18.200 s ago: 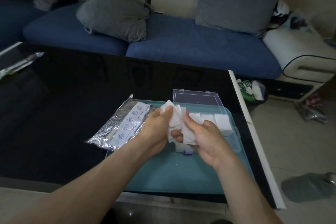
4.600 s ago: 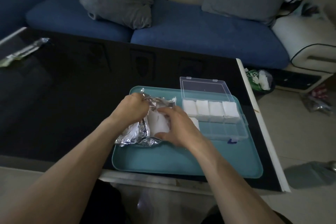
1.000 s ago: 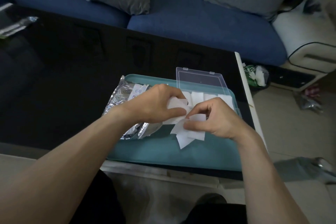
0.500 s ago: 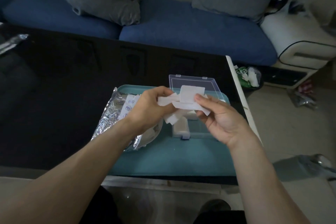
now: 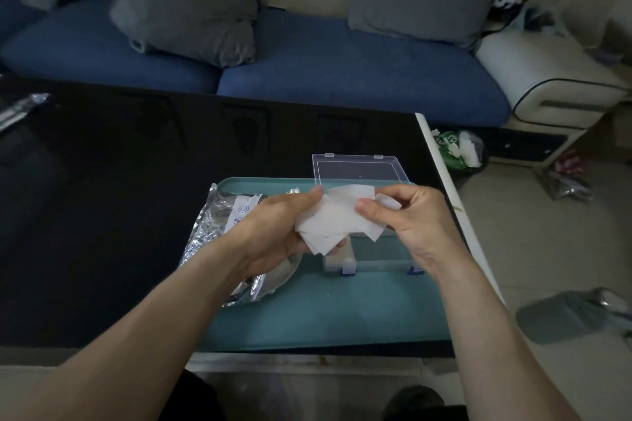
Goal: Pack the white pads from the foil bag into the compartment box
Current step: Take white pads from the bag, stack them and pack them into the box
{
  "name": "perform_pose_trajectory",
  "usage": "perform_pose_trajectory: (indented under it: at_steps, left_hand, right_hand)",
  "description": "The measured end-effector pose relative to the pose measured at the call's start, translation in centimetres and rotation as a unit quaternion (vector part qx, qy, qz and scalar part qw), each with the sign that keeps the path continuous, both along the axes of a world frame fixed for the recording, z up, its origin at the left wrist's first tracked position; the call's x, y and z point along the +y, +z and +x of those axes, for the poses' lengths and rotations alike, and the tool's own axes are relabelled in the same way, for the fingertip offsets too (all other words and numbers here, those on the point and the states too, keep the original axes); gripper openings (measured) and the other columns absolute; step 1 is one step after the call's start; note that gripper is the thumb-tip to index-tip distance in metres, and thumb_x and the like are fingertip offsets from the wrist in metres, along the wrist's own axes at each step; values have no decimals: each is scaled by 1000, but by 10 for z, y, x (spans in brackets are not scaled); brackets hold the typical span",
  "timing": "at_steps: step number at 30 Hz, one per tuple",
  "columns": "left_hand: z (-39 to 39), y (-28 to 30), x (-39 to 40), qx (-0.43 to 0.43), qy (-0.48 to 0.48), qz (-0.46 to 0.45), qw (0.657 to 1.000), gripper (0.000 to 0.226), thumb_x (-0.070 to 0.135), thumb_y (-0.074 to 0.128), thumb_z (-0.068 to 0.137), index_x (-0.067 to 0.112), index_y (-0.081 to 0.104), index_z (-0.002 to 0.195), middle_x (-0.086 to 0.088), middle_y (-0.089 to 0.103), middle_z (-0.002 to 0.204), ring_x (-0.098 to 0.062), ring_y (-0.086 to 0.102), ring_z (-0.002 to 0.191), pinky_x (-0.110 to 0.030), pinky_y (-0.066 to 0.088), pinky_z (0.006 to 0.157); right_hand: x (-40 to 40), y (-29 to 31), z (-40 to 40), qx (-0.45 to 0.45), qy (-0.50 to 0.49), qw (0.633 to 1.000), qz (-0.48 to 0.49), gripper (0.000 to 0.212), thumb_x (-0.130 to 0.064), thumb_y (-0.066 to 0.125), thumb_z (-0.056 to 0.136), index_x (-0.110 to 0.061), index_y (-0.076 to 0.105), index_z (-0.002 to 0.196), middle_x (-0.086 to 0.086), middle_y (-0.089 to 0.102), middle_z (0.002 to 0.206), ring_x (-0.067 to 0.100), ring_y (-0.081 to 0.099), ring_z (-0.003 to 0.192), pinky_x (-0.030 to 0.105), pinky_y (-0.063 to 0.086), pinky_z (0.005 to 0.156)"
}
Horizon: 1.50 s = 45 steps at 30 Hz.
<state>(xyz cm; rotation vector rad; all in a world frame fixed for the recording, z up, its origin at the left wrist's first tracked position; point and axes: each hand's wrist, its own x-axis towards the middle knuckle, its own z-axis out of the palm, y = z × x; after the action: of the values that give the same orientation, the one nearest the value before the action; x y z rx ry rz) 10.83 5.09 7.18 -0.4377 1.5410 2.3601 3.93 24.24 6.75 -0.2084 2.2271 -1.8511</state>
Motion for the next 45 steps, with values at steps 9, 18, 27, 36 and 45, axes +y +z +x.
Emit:
perform_pose_trajectory:
  at_steps: [9, 18, 27, 36, 45]
  left_hand:
    - [5, -3, 9, 58, 81, -192, 976, 15, -1, 54, 98, -3, 58, 113, -28, 70, 87, -23, 70, 55, -23, 51, 47]
    - [1, -5, 15, 83, 75, -210, 971, 23, 22, 49, 104, 9, 68, 106, -6, 68, 84, -12, 65, 65, -25, 51, 54]
    - [4, -12, 16, 85, 116, -245, 959, 14, -4, 58, 94, 3, 65, 104, -21, 72, 96, -19, 73, 69, -21, 54, 54]
    - [1, -13, 24, 97, 97, -197, 971, 17, -4, 59, 93, 3, 63, 108, -27, 70, 101, -28, 70, 78, -26, 55, 58]
    - [0, -10, 21, 71, 111, -67, 989, 20, -2, 45, 101, -11, 53, 117, -33, 65, 103, -38, 70, 74, -40, 59, 59]
  right_hand:
    - [-1, 10, 1, -119, -17, 985, -121, 22, -30, 79, 72, -13, 77, 86, 2, 77, 87, 12, 72, 77, 24, 53, 57]
    - [-10, 3, 8, -46, 8, 995, 86, 23, -26, 89, 72, -10, 76, 83, -1, 77, 77, 13, 70, 64, 23, 50, 52]
    - [-1, 5, 2, -55, -33, 998, 15, 21, -24, 80, 81, -6, 77, 92, 8, 78, 88, 19, 75, 67, 33, 63, 61]
    - [-26, -10, 18, 78, -70, 994, 34, 20, -33, 82, 79, -15, 79, 88, -8, 75, 73, 3, 70, 68, 20, 55, 59]
    - [-19, -10, 5, 122, 1, 984, 133, 24, -39, 84, 78, -29, 71, 96, -10, 69, 86, 13, 63, 73, 14, 49, 61]
